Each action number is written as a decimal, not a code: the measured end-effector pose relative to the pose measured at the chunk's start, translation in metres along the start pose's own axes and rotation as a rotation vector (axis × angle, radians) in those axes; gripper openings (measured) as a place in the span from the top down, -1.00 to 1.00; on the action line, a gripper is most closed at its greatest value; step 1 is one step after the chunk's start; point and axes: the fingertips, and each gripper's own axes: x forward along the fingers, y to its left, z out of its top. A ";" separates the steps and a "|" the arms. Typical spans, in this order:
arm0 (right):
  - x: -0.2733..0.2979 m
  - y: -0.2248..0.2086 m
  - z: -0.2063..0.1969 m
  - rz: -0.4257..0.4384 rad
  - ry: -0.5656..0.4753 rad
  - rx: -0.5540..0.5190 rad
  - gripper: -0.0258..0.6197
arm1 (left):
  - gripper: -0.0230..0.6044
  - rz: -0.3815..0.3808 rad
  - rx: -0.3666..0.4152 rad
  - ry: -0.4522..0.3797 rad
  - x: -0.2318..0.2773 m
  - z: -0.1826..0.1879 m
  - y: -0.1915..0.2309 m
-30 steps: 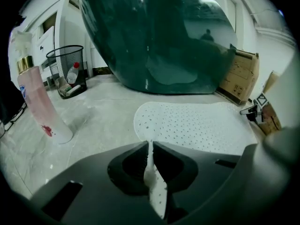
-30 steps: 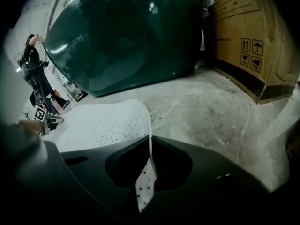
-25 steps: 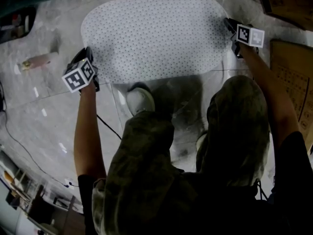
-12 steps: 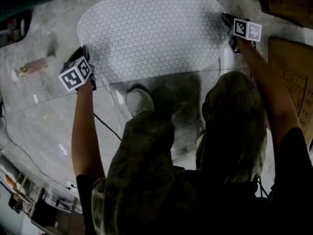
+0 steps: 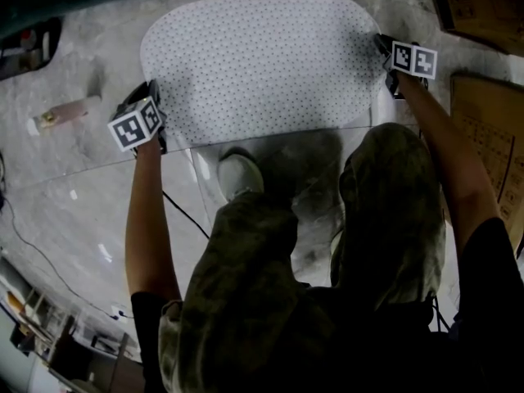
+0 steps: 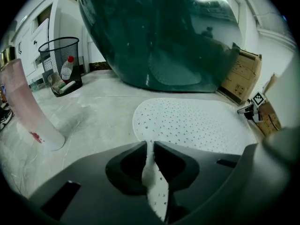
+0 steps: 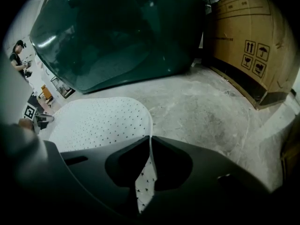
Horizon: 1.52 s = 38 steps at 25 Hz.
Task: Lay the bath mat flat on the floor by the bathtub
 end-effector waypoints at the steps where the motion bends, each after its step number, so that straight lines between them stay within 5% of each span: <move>1: 0.001 0.000 0.000 -0.004 0.006 -0.007 0.82 | 0.70 0.000 0.004 -0.003 0.000 0.000 0.001; 7: 0.003 0.003 -0.003 -0.022 0.030 -0.056 0.82 | 0.58 -0.002 -0.001 -0.039 -0.002 0.001 0.003; 12: -0.004 0.004 -0.012 -0.036 0.062 -0.129 0.29 | 0.48 0.004 -0.032 -0.086 -0.012 0.002 0.004; 20: -0.010 0.015 -0.030 -0.001 0.067 -0.067 0.24 | 0.43 0.015 -0.071 -0.091 -0.030 -0.021 0.020; 25: -0.019 0.028 -0.036 0.033 0.060 -0.084 0.24 | 0.43 -0.089 -0.181 -0.083 -0.028 -0.029 0.007; 28: -0.028 0.033 -0.042 0.049 0.071 -0.135 0.24 | 0.49 0.001 -0.105 -0.122 -0.041 -0.019 -0.004; 33: -0.041 0.035 -0.056 0.066 0.076 -0.147 0.24 | 0.51 0.133 -0.082 -0.171 -0.057 -0.017 0.002; 38: -0.043 0.025 -0.075 0.065 0.093 -0.107 0.24 | 0.51 0.075 -0.177 -0.100 -0.045 -0.051 0.010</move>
